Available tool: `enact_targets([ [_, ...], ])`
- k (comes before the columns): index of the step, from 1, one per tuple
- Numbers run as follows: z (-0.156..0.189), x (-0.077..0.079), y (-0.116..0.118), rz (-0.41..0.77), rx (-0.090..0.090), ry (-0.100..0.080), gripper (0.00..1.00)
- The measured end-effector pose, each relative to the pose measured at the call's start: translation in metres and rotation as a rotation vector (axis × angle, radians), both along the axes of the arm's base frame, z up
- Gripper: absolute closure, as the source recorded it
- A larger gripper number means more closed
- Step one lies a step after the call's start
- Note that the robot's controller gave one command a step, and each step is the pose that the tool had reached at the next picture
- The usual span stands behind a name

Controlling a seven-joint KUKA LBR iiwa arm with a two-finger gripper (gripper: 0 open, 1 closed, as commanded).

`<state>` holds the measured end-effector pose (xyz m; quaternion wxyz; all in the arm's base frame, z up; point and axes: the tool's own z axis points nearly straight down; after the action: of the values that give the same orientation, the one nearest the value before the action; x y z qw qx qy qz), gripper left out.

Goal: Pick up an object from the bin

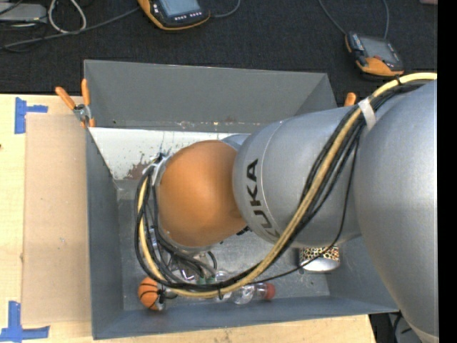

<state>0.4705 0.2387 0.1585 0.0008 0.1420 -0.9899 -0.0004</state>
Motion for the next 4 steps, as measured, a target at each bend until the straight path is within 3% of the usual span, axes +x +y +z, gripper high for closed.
enact_targets([
  [1,-0.021,0.011,0.0,0.38,0.0,0.004,0.0],
  [2,-0.087,0.008,0.0,0.125,0.003,-0.011,0.0],
  [3,-0.087,0.012,0.002,0.779,0.006,-0.016,1.0],
  [4,-0.087,0.012,0.002,0.778,0.006,-0.015,1.0],
])
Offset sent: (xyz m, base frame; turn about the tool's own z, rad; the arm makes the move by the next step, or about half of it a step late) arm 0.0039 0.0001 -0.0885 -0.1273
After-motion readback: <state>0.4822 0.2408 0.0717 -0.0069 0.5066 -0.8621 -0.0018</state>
